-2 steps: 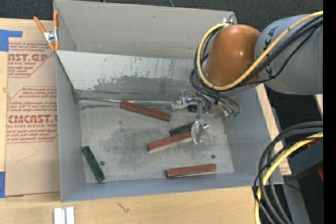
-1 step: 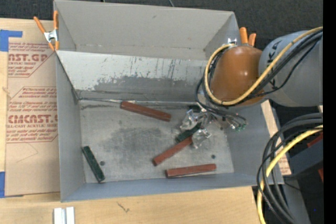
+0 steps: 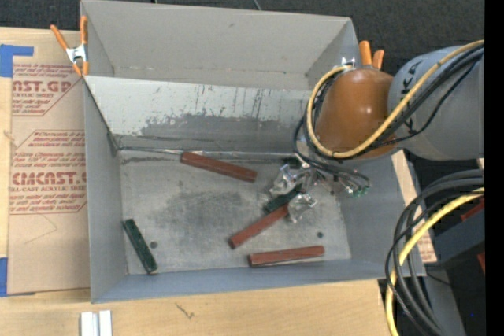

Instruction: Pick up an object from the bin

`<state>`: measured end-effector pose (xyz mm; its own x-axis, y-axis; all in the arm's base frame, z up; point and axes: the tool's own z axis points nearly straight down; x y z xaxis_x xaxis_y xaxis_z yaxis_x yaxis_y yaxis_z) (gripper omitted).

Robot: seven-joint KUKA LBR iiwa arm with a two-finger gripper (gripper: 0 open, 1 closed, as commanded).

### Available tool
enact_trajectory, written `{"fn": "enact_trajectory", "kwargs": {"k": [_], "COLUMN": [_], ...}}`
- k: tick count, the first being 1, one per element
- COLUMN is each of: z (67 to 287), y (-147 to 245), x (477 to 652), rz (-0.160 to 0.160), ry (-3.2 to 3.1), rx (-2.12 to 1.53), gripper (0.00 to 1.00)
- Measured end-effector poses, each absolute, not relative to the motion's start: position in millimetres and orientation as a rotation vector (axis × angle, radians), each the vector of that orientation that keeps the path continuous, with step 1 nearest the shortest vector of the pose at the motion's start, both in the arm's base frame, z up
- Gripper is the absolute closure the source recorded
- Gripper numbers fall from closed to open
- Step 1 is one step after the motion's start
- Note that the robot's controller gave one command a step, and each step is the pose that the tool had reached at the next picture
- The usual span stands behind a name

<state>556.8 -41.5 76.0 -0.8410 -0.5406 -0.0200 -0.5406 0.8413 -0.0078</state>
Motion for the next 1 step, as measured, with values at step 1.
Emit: {"fn": "enact_trajectory", "kwargs": {"k": [1], "z": [262.6], "y": [-36.9], "x": [546.8], "rz": [0.003], "ry": [3.016], "rx": [-0.885], "gripper": [1.0]}}
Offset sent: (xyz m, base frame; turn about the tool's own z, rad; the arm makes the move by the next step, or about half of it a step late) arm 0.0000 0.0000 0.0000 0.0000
